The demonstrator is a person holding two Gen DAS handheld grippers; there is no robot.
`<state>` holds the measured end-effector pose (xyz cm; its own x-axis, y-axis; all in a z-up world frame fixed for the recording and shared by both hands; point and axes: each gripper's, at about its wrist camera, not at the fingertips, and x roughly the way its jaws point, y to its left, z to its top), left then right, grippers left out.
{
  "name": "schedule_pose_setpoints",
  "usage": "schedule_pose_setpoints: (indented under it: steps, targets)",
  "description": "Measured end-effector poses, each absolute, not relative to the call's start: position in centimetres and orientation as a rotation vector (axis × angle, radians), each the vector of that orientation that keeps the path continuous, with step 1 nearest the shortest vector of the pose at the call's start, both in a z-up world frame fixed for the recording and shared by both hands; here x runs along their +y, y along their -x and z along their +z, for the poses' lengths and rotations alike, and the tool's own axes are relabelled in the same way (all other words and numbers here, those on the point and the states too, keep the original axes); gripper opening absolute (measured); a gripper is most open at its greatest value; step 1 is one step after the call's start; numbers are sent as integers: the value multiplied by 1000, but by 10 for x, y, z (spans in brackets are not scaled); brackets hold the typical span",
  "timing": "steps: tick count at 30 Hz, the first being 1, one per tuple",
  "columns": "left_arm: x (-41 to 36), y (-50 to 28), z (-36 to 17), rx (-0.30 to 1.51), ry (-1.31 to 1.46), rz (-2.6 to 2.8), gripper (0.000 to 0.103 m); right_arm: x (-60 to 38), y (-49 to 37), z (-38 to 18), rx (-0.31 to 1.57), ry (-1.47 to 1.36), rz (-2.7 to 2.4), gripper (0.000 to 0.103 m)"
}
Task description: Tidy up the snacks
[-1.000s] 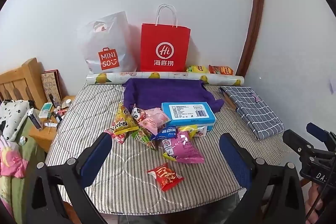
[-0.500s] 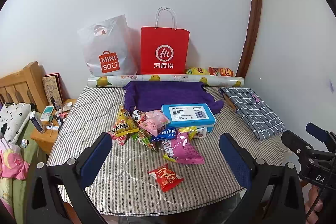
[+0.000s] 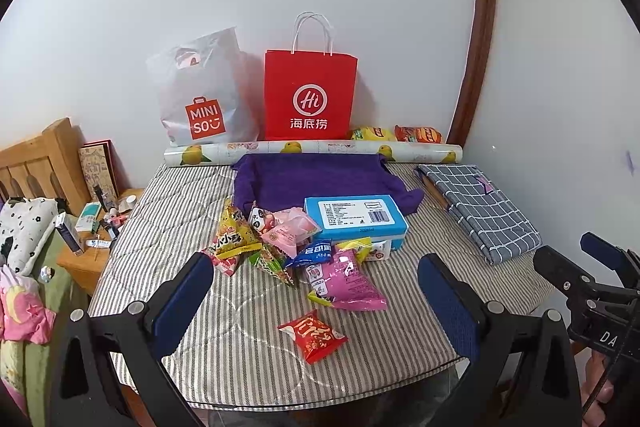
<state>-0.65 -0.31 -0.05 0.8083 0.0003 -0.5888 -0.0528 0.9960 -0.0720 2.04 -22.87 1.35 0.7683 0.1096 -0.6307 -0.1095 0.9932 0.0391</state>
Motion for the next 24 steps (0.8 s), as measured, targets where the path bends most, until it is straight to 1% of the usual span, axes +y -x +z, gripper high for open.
schedule_pose_setpoints:
  steps: [24]
  targets:
    - [-8, 9, 4, 628, 83, 19, 103, -230, -16, 14, 675, -10, 120, 101]
